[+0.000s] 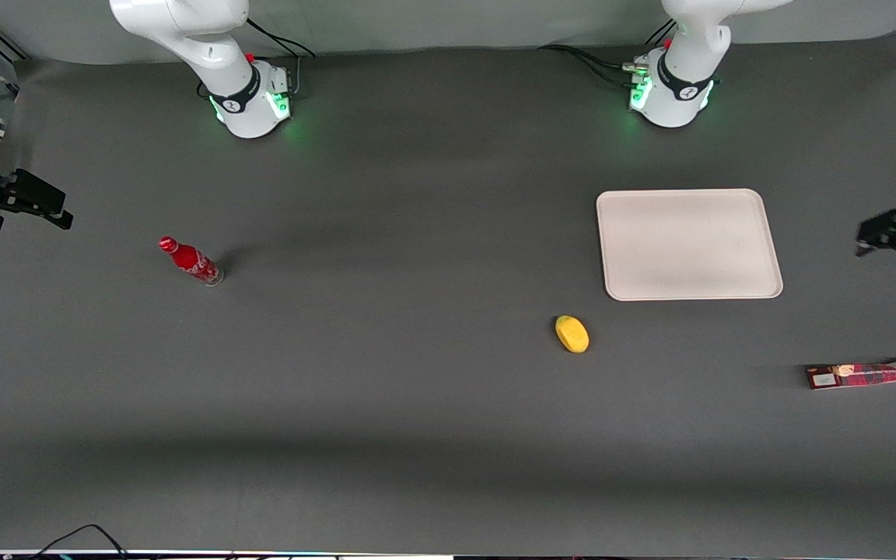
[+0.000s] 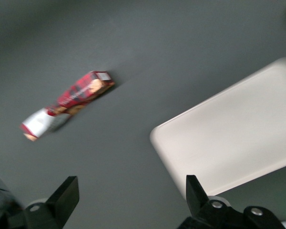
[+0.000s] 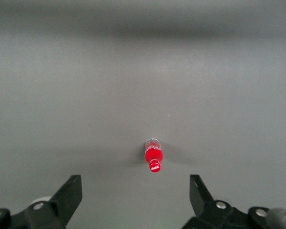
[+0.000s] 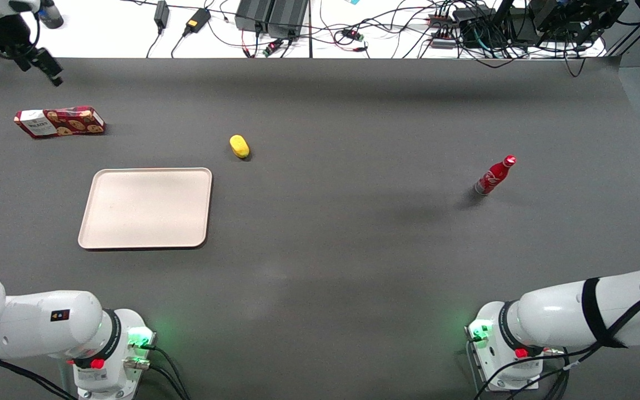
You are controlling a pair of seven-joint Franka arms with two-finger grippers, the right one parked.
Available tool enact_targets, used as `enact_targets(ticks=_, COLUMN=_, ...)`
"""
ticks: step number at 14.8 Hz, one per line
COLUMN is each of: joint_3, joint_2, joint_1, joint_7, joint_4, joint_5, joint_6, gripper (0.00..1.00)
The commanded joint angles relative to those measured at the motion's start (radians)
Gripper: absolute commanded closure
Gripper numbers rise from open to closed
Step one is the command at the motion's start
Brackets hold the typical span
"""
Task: Place red cookie box on tray
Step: 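Lower the open left gripper over the red tartan shortbread box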
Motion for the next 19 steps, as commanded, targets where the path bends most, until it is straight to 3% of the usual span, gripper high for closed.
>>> enact_targets(ticks=1, joint_3=0.027, joint_2=0.165, joint_1=0.065, joint_7=0.539, joint_4=0.115, joint_5=0.08, joint_6=0.098, gripper=0.0)
enact_targets(ticks=4, joint_3=0.025, joint_2=0.284, joint_1=0.138, joint_7=0.782, joint_4=0.144, joint_5=0.069, joint_6=0.254, gripper=0.0)
enact_targets(ticks=7, joint_3=0.019, joint_2=0.429, joint_1=0.182, joint_7=0.957, joint_4=0.265, joint_5=0.04, joint_6=0.293, gripper=0.0)
enact_targets(ticks=12, joint_3=0.007, joint_2=0.594, joint_1=0.176, joint_7=0.984, joint_4=0.336, joint_5=0.0, joint_6=0.382, gripper=0.0)
enact_targets(ticks=19, joint_3=0.005, joint_2=0.698, joint_1=0.22, joint_7=1.059, joint_4=0.328, joint_5=-0.001, joint_6=0.534, gripper=0.0)
